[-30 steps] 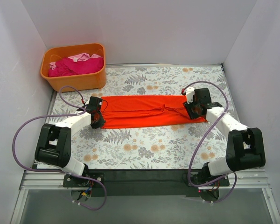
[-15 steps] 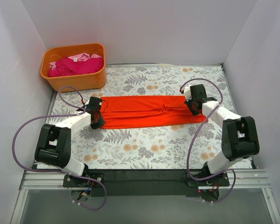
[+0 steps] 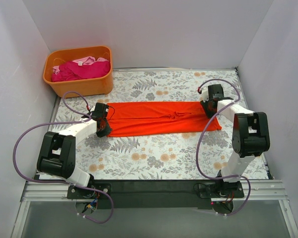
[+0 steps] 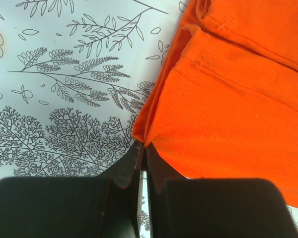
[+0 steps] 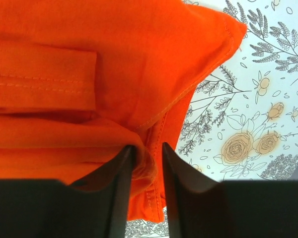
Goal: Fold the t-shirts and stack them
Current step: Fold the tshirt
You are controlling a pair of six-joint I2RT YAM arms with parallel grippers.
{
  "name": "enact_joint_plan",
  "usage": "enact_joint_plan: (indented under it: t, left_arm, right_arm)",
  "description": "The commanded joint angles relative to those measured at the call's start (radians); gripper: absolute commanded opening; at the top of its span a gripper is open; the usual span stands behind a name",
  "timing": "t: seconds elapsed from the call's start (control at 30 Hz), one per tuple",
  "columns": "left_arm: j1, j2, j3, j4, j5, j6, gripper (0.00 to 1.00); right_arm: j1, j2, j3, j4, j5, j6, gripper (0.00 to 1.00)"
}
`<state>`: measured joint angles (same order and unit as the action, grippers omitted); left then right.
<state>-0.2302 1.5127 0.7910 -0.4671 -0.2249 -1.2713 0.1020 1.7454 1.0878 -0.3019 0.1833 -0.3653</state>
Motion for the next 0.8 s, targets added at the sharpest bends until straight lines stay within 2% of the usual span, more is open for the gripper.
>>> enact_joint_plan:
  t: [0.0,0.17,0.27,0.4,0.53,0.6,0.77]
  left_arm:
    - [0.008,-0.003,-0.021,-0.033,-0.051,0.015,0.05]
    - [0.008,-0.003,-0.019,-0.033,-0.05,0.013,0.06]
    - [0.008,-0.006,-0.018,-0.031,-0.044,0.013,0.07]
    - [0.008,-0.008,-0.012,-0.028,-0.034,0.013,0.09]
    - [0.008,-0.017,-0.013,-0.027,-0.031,0.013,0.09]
    - [0.008,-0.022,-0.013,-0.024,-0.03,0.013,0.09]
    - [0.008,-0.023,-0.015,-0.024,-0.031,0.013,0.09]
  right_arm:
    - [-0.005,0.014,0.076,0.01,0.025,0.034,0.34]
    - [-0.036,0.009,0.106,0.009,0.123,0.126,0.39]
    - [-0.061,-0.044,0.098,0.007,0.111,0.208,0.39]
    - [-0.091,-0.148,0.049,-0.022,-0.028,0.337,0.39]
    - [-0.143,-0.231,-0.089,-0.025,-0.157,0.471,0.35]
    - [-0.159,-0.257,-0.138,-0.008,-0.241,0.502,0.34]
    - [-0.237,-0.271,-0.25,0.102,-0.327,0.597,0.3]
